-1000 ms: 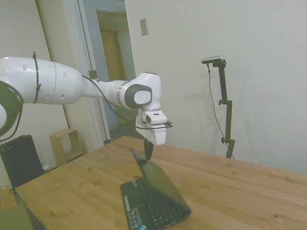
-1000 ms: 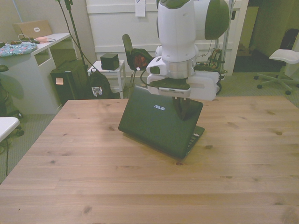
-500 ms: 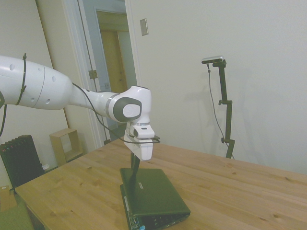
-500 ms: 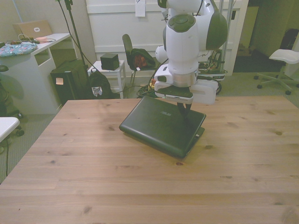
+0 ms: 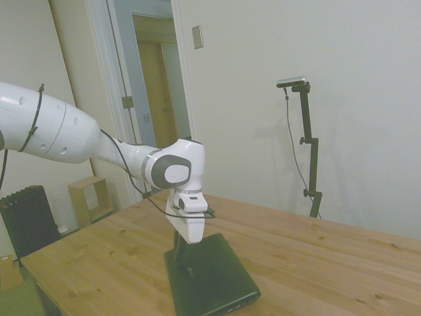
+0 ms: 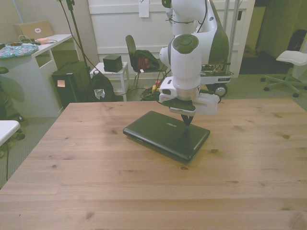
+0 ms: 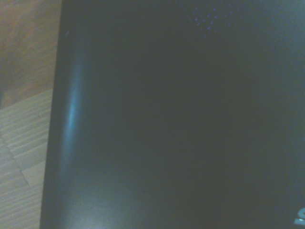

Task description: Close the laptop

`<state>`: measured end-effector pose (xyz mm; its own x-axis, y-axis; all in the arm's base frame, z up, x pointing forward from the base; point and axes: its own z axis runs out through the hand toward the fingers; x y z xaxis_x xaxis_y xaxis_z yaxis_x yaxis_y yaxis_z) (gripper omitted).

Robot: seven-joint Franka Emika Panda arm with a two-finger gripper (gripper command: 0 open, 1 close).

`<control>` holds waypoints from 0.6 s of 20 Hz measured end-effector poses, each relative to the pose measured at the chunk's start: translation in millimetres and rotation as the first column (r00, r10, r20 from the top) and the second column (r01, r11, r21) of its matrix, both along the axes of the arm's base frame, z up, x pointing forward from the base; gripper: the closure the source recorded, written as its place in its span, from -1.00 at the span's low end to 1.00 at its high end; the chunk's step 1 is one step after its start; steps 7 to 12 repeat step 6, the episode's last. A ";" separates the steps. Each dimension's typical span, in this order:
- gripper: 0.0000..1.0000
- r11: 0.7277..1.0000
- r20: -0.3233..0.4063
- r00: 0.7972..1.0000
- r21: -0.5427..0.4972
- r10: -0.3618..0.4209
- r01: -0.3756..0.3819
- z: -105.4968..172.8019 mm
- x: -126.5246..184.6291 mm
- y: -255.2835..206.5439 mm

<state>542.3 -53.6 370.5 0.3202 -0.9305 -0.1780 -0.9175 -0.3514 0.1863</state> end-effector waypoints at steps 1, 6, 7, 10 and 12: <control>1.00 1.000 0.002 1.000 0.000 0.002 -0.002 1.1 0.0 0.8; 1.00 1.000 0.064 0.998 0.000 0.023 -0.023 35.9 -5.9 12.5; 1.00 1.000 0.064 0.998 0.000 0.023 -0.023 35.9 -5.9 12.5; 1.00 1.000 0.064 0.998 0.000 0.023 -0.023 35.9 -5.9 12.5; 1.00 1.000 0.064 0.998 0.000 0.023 -0.023 35.9 -5.9 12.5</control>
